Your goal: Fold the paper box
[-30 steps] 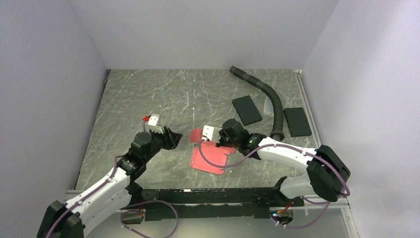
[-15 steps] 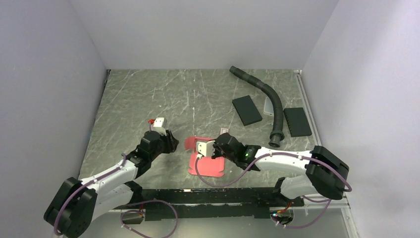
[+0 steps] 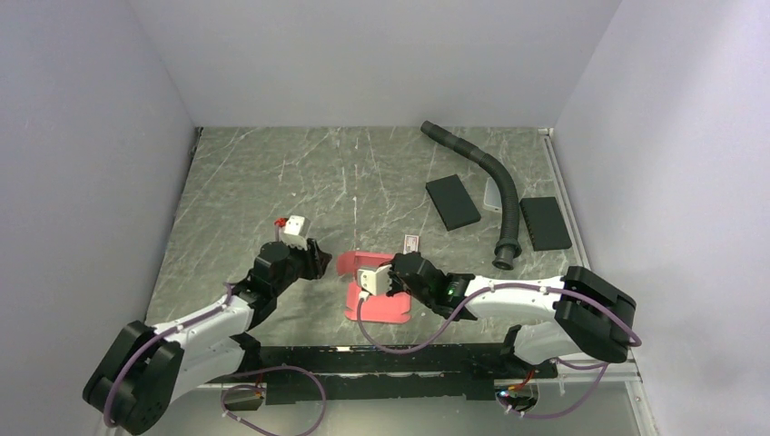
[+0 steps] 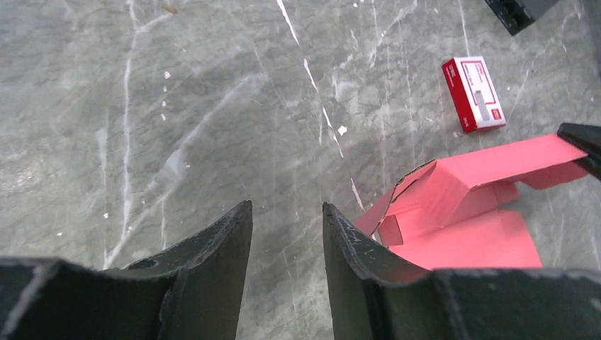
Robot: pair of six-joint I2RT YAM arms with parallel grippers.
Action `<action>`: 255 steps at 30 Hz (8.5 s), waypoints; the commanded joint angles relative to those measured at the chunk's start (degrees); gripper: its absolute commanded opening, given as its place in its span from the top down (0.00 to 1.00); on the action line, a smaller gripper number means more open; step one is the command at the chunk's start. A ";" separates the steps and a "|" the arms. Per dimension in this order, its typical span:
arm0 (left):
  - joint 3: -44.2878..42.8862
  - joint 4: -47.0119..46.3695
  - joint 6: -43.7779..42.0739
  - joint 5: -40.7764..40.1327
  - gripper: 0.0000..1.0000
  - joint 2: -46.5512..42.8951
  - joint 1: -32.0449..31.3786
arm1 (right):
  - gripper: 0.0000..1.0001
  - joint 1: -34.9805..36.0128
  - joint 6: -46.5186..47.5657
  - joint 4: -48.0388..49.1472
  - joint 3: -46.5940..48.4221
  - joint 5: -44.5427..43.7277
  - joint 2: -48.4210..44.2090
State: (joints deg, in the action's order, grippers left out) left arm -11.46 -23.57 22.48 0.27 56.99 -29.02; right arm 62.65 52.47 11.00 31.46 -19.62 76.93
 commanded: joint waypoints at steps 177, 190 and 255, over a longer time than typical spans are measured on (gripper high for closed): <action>-0.90 -39.42 -16.83 -15.24 0.83 31.89 -25.08 | 0.67 -29.78 -53.00 -19.23 18.98 69.75 16.12; -0.70 -35.27 -15.69 -16.52 0.71 29.14 -25.04 | 0.70 -27.44 -48.93 -19.79 18.94 62.96 12.41; 0.52 -29.08 -14.25 -25.48 1.00 26.39 -26.47 | 0.80 -13.44 -43.35 -19.03 18.99 40.65 8.82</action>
State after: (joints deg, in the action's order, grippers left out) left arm -10.50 -52.40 9.91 -21.02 80.75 -54.59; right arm 47.75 9.32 -9.21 49.10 21.41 86.39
